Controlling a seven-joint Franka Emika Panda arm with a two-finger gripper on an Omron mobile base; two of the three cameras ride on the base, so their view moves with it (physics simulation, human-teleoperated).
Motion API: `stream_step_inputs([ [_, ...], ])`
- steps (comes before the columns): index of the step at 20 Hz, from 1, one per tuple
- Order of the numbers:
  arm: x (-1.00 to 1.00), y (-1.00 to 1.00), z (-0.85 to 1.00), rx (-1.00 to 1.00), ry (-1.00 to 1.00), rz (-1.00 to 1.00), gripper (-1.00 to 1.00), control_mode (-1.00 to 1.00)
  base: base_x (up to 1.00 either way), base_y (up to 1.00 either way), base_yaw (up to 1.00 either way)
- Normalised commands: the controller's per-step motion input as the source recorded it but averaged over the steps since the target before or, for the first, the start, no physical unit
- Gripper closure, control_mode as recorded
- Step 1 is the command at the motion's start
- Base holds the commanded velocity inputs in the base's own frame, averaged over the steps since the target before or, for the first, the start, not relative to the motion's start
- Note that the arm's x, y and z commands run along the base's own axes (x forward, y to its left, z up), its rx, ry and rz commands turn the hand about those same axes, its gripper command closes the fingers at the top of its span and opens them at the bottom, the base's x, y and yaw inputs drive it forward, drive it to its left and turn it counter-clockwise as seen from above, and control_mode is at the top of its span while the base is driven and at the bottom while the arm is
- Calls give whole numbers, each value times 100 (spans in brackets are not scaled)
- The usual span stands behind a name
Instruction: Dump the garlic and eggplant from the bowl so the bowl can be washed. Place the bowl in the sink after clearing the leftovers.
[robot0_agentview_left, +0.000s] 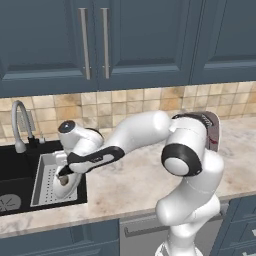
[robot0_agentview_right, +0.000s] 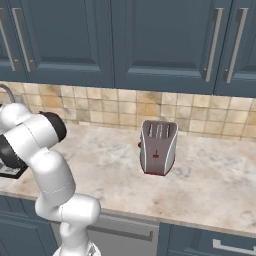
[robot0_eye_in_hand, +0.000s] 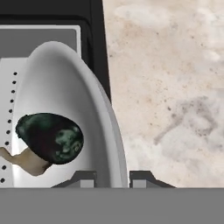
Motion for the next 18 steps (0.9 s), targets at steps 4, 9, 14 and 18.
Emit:
stream_step_inputs([
  [4, 0, -4, 52, 0, -21, 0, 100, -100, 0, 0, 0],
  [9, 2, 5, 6, -13, -4, 0, 100, -100, 0, 0, 0],
  [14, 12, 19, -34, -33, 1, 3, 100, -100, 0, 0, 0],
  [18, 3, 1, 0, -5, 0, 1, 100, -100, 0, 0, 0],
])
